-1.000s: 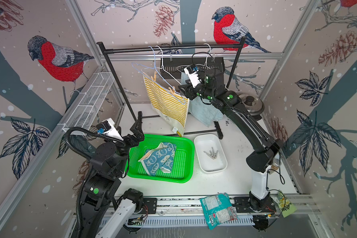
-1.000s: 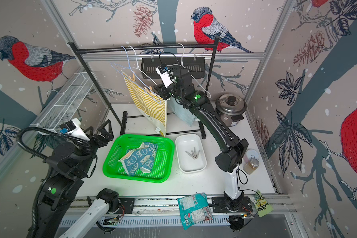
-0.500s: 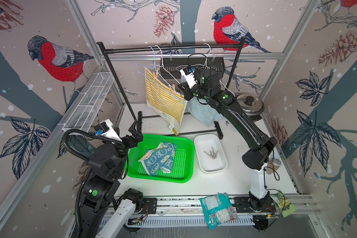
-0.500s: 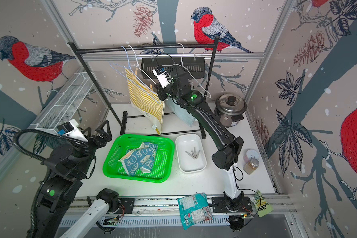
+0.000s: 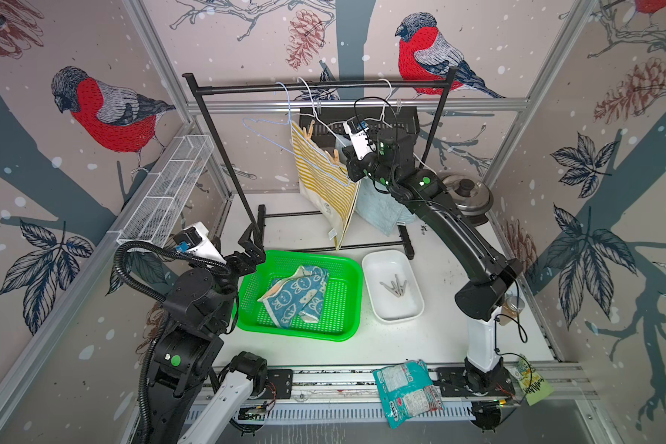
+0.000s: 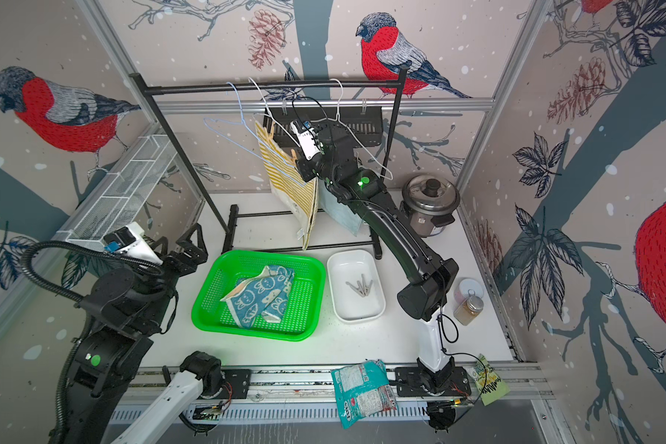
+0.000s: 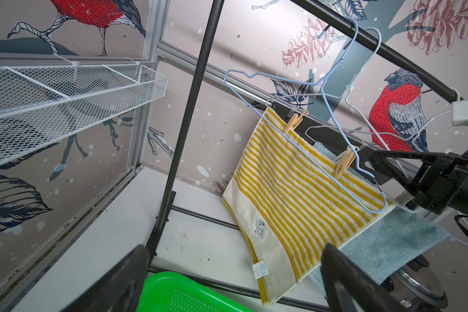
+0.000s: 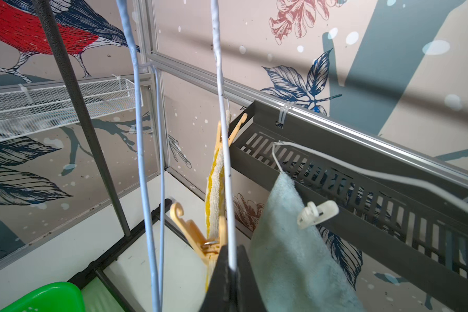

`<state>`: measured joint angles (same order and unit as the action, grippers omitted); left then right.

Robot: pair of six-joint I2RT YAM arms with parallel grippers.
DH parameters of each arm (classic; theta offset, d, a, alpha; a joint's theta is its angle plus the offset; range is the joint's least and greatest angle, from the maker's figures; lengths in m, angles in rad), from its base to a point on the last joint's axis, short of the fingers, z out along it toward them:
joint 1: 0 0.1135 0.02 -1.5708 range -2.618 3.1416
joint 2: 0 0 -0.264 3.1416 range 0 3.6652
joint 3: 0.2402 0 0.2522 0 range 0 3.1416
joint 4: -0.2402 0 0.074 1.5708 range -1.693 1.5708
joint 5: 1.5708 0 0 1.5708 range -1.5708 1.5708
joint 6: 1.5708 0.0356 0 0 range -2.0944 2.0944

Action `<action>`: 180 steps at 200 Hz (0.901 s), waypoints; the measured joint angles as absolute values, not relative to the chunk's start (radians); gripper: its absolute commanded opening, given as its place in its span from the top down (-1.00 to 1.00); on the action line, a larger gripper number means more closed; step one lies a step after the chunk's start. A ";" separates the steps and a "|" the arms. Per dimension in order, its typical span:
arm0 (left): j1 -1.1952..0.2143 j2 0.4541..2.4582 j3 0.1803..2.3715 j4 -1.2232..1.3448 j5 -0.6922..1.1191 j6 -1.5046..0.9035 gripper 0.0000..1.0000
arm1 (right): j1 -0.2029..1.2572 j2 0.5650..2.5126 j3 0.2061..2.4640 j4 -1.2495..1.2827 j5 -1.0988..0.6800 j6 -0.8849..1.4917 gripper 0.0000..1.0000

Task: Remove the clothespins securing towels to the hanger
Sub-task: Pick up the hanger from the clothesline.

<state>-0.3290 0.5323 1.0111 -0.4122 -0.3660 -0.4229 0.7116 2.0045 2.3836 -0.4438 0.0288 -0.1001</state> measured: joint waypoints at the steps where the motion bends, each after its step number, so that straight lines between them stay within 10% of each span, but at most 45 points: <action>1: -0.329 0.532 1.011 -0.412 -0.366 -0.423 -0.97 | 0.712 2.004 2.384 -0.443 0.029 -0.102 1.00; 180: -0.329 0.535 1.012 -0.411 -0.365 -0.424 -0.97 | 0.712 1.702 2.084 -0.351 0.025 -0.082 1.00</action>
